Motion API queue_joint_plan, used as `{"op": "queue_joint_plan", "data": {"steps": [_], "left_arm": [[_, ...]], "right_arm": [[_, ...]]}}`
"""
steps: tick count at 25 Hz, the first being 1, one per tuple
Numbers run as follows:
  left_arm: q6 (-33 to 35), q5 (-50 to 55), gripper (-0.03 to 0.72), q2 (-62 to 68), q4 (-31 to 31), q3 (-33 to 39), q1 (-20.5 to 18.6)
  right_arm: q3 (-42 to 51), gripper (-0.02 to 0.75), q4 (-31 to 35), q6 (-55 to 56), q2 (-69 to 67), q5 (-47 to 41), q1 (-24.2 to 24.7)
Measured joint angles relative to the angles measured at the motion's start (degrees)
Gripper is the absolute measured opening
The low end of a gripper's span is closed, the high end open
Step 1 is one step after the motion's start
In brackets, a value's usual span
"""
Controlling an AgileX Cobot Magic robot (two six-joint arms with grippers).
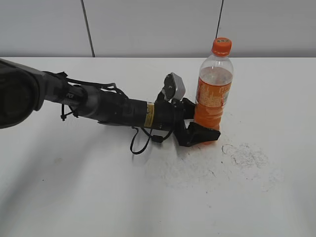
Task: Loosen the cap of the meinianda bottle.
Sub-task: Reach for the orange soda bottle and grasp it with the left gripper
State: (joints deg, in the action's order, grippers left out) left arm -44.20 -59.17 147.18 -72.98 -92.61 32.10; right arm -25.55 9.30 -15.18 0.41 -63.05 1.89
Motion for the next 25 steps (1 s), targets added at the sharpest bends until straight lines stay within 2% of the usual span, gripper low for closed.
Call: {"op": "queue_joint_plan", "data": {"steps": [7,14,25], "left_arm": [[0.0,0.4,0.659,0.4,0.2,-1.0,0.2],[0.0,0.3,0.557,0.4,-0.1,-1.0,0.3],[0.0,0.3,0.554,0.4,-0.1,-1.0,0.4]], "right_arm": [[0.0,0.512,0.0,0.0,0.0,0.0,0.0],[0.0,0.512,0.0,0.0,0.0,0.0,0.0],[0.0,0.512,0.0,-0.1,0.0,0.0,0.0]]}}
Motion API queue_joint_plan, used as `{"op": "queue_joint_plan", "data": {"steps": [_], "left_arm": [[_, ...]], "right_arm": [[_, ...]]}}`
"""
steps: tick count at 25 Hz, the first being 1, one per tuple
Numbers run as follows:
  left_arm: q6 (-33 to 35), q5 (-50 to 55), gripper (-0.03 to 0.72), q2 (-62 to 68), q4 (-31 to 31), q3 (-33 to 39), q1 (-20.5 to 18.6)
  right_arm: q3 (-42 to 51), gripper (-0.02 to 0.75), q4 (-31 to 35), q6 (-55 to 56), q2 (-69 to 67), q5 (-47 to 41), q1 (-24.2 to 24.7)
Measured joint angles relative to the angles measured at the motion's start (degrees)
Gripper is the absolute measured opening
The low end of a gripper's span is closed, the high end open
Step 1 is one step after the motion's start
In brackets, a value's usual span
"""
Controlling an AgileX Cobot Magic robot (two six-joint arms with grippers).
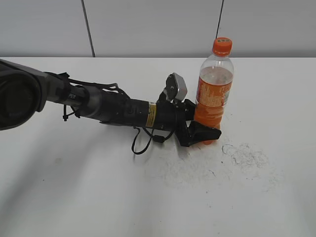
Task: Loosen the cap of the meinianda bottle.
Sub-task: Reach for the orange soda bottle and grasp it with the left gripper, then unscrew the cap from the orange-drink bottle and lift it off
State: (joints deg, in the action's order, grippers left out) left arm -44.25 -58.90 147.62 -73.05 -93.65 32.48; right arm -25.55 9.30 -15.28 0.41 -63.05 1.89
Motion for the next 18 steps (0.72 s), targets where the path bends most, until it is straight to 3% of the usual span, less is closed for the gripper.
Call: {"op": "queue_joint_plan", "data": {"steps": [6,10,18], "left_arm": [[0.0,-0.1,0.554,0.0,0.0,0.0,0.0],[0.0,-0.1,0.554,0.0,0.0,0.0,0.0],[0.0,-1.0,0.554,0.2,0.0,0.0,0.0]], "right_arm": [[-0.3,0.512,0.5,1.9,0.0,0.7,0.0],[-1.8,0.512,2.9,5.9,-3.5,7.0,0.0],[-5.3,0.512,17.3,4.4,-25.8,21.5,-1.3]]}}
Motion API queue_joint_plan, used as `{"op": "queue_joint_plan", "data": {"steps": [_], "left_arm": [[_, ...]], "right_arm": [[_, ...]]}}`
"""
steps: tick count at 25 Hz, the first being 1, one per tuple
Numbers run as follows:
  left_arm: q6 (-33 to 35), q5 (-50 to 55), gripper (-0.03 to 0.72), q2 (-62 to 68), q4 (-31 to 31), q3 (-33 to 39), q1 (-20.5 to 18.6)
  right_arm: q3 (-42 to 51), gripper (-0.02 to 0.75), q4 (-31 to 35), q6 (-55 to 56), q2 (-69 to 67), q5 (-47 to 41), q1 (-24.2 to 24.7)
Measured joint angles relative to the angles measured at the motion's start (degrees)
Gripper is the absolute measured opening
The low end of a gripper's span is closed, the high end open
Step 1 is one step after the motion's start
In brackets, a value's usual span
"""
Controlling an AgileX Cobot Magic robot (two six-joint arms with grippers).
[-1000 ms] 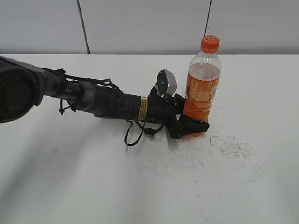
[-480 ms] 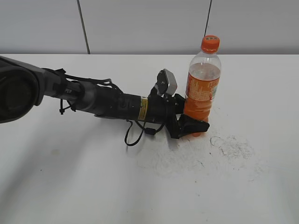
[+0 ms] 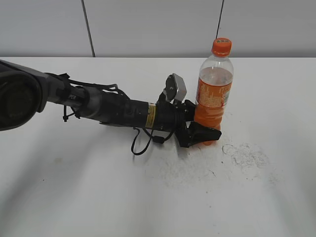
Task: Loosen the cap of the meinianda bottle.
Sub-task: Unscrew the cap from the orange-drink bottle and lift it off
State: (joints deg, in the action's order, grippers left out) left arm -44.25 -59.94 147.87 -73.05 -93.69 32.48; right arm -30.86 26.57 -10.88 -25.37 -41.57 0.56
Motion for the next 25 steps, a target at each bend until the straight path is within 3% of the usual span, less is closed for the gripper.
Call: {"op": "queue_joint_plan", "data": {"steps": [7,17,21,25], "left_arm": [[0.0,-1.4,0.554,0.1,-1.5,0.0,0.0],[-3.3,-4.6,0.554,0.1,-5.6,-0.1,0.0],[-4.4,-5.2,0.554,0.1,-6.4,-0.2,0.0],[-4.5,-5.5,0.554,0.1,-7.1,-0.2,0.0]], "right_arm": [[-14.9,0.512,7.0,-8.9,-23.9,-3.1,-4.5],[-42.7,0.512,7.4,-9.4,-49.1,-19.5,-4.8],[-51.8,0.512,6.1,-6.2,-57.2,-25.8,-7.5],[-60.5,0.512,-0.7,-0.1,-64.6,-27.7,-13.3]]}}
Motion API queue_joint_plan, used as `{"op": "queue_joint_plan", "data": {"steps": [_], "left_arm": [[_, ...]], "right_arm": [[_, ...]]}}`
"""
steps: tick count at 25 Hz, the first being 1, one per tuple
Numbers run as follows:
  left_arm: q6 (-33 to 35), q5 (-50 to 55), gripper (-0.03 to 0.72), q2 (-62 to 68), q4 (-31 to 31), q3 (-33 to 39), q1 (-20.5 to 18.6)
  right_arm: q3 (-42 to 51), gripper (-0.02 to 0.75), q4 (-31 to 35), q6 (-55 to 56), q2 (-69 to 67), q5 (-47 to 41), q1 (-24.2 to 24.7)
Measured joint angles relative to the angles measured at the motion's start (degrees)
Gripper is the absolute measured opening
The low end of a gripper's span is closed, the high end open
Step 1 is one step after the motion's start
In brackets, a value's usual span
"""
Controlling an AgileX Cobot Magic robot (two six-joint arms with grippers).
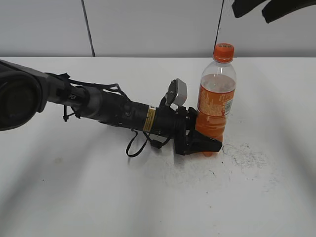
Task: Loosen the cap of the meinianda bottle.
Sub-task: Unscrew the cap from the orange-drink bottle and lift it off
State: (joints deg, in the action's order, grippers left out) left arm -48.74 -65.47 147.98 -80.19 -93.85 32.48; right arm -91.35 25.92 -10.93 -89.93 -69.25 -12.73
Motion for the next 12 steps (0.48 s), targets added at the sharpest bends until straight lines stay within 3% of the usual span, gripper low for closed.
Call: {"op": "queue_joint_plan", "data": {"steps": [3,12], "left_arm": [[-0.1,-0.2,0.554,0.0,-0.4,0.0,0.0],[-0.1,-0.5,0.553,0.0,-1.4,-0.1,0.0]], "right_arm": [[-2.4,0.512,-5.2,3.7,-3.2,0.0,-3.3],[-2.7,0.512,-7.3,2.9,-6.4,-0.2,-5.0]]}}
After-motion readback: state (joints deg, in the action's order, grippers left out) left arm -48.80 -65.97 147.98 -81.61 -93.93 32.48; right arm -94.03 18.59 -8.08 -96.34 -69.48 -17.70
